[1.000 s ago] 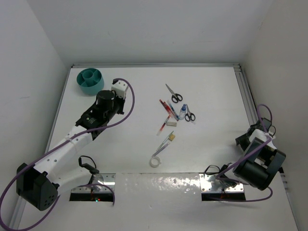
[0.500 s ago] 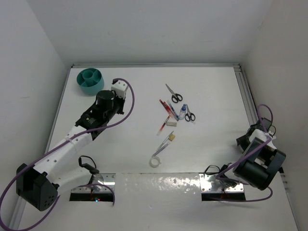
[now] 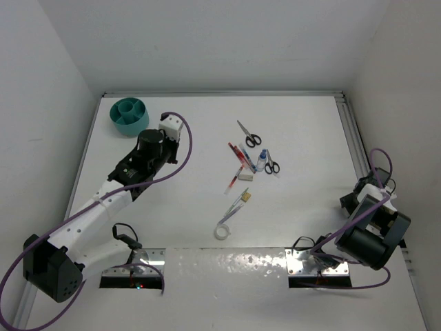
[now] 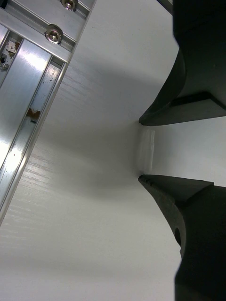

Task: Sort the stationery into containers
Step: Pick up the pen cap at the corner of the board.

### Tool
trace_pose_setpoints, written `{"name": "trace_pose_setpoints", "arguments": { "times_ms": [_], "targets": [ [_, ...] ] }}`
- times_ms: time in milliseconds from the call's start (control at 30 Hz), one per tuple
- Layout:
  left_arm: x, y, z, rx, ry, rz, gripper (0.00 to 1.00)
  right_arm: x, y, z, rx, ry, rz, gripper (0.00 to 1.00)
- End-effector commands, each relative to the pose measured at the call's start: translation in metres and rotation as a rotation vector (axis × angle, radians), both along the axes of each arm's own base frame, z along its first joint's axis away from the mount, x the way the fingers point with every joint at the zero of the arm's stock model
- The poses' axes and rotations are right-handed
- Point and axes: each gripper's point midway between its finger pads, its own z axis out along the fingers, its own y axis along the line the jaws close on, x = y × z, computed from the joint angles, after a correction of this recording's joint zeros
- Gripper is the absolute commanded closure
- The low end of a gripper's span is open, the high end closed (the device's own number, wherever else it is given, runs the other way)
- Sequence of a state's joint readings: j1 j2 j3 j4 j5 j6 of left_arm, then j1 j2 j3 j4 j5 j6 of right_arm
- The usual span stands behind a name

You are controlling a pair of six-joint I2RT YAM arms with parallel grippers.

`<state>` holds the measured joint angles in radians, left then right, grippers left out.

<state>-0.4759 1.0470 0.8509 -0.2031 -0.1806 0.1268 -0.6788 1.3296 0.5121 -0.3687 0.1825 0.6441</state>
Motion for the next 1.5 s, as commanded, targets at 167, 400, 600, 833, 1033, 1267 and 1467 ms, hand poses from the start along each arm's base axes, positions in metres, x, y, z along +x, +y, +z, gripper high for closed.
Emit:
{"name": "trace_pose_setpoints", "arguments": {
  "times_ms": [167,400,600,833,1033,1267,1467],
  "targets": [
    [0.008,0.0,0.034,-0.057,-0.097,0.011,1.0,0.004,-0.004,0.006,-0.012,-0.037,-0.045,0.55],
    [0.009,0.001,0.036,-0.055,-0.107,0.011,1.0,-0.002,0.002,0.003,-0.009,-0.048,-0.084,0.5],
    [0.008,0.003,0.037,-0.052,-0.113,0.018,1.0,-0.003,0.004,0.0,0.003,-0.041,-0.09,0.53],
    [0.007,0.002,0.036,-0.052,-0.105,0.014,1.0,-0.006,0.002,-0.004,-0.004,-0.011,-0.083,0.66],
    [0.007,0.001,0.035,-0.053,-0.097,0.006,1.0,-0.007,0.004,-0.006,-0.002,-0.017,-0.065,0.76],
    [0.007,0.002,0.029,-0.046,-0.082,0.009,1.0,0.012,0.0,0.023,-0.085,-0.047,0.083,0.84],
    [-0.002,0.008,0.003,-0.032,-0.023,0.031,1.0,0.049,0.024,0.06,-0.124,-0.189,0.315,0.84]
  ]
}}
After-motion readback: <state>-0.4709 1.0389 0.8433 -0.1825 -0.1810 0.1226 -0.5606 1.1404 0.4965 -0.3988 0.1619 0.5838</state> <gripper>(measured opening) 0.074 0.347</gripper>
